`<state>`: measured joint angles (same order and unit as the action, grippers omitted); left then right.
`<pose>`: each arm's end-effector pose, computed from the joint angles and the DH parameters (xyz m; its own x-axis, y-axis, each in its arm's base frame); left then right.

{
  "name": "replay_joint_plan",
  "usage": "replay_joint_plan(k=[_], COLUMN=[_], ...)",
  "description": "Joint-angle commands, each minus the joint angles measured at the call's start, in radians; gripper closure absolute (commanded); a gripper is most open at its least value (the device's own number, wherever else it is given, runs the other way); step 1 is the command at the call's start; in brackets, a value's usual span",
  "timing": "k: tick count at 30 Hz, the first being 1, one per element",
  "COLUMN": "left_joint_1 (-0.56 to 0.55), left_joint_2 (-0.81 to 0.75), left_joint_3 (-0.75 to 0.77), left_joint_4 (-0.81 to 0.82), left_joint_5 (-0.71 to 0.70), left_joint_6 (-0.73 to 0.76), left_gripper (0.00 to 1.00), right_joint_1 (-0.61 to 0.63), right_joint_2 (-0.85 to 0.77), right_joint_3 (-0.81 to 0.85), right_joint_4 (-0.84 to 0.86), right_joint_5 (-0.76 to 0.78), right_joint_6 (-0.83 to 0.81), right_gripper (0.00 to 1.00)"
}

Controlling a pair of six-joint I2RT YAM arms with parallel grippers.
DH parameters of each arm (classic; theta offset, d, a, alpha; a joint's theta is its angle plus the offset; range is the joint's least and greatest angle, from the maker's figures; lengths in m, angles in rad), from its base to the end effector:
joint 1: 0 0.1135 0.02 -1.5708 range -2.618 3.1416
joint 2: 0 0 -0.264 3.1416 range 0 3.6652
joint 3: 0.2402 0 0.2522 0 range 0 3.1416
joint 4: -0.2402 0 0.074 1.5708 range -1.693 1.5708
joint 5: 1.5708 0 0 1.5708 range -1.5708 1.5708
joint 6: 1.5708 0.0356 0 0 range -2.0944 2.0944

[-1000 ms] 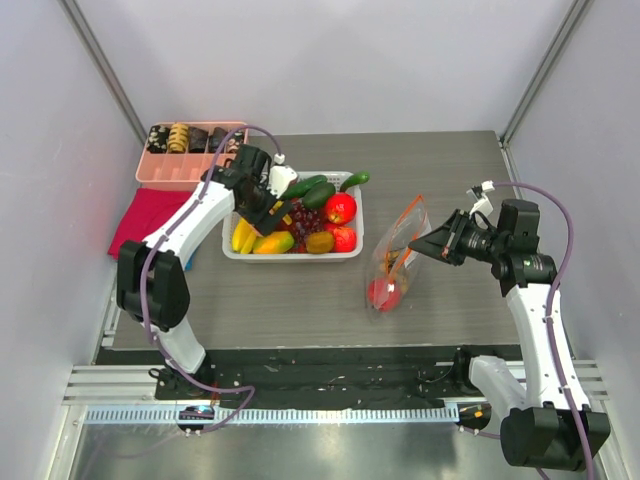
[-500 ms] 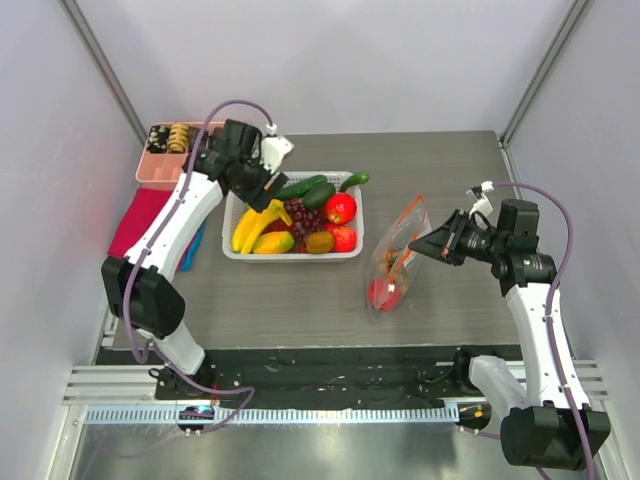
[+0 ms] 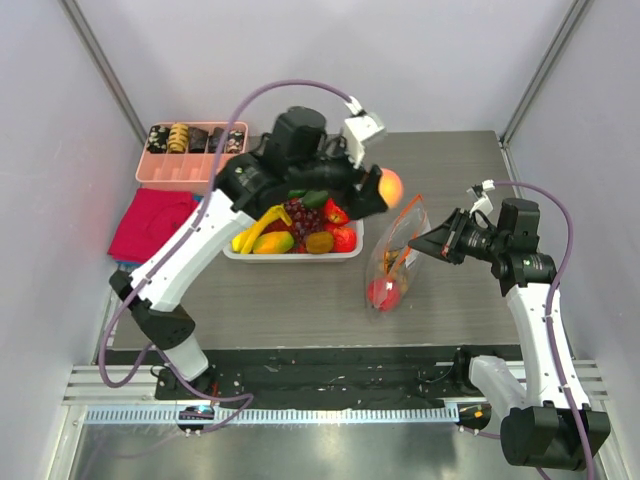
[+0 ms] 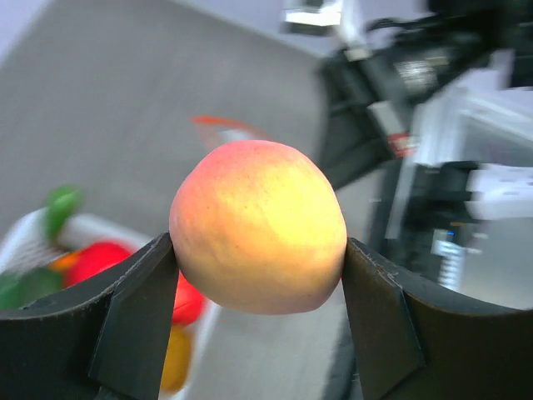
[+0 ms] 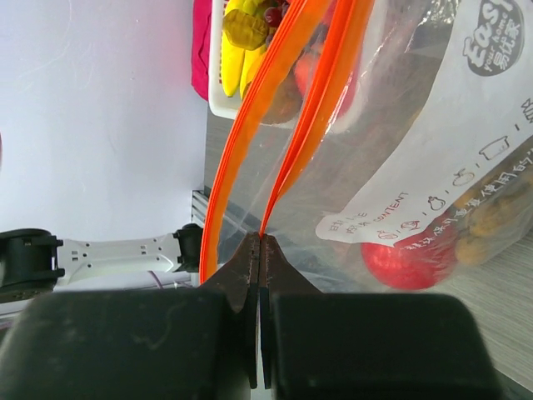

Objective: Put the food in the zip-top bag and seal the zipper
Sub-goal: Place the fake fruit in the zipper food storage bag.

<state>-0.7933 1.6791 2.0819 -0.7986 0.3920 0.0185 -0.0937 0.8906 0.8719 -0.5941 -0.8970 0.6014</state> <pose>0.2351 -0.2583 0.4860 -0.2536 0.2821 -0.9253 0.9107 0.3919 -0.1302 0.1805 0.0110 0.3188 -0.7992 0.4297 -0.4202 -0.1526 0.5311 0.8335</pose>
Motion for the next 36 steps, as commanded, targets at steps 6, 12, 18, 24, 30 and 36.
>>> replay_joint_plan(k=[6, 12, 18, 24, 30, 36], left_joint_1=[-0.107, -0.109, -0.109, -0.129, -0.069, 0.198], left_joint_2=[0.137, 0.160, 0.114, 0.122, -0.067, -0.183], left_joint_3=[-0.057, -0.160, -0.218, -0.117, -0.241, -0.307], left_joint_4=[0.230, 0.132, 0.052, -0.158, -0.055, -0.027], left_joint_5=[0.191, 0.088, -0.053, -0.073, -0.010, 0.011], left_joint_6=[-0.339, -0.306, -0.195, -0.010, 0.037, 0.020], left_gripper=[0.56, 0.57, 0.54, 0.17, 0.00, 0.00], right_joint_1=[0.006, 0.006, 0.006, 0.006, 0.006, 0.006], right_joint_2=[-0.016, -0.030, -0.045, -0.039, -0.038, -0.033], right_joint_3=[0.056, 0.073, 0.055, 0.061, 0.058, 0.055], right_joint_4=[0.044, -0.007, -0.027, -0.030, -0.033, -0.033], right_joint_5=[-0.029, -0.028, -0.023, -0.020, -0.019, -0.020], right_joint_6=[0.034, -0.015, -0.040, -0.051, -0.060, -0.066], right_gripper=[0.99, 0.99, 0.99, 0.99, 0.99, 0.99])
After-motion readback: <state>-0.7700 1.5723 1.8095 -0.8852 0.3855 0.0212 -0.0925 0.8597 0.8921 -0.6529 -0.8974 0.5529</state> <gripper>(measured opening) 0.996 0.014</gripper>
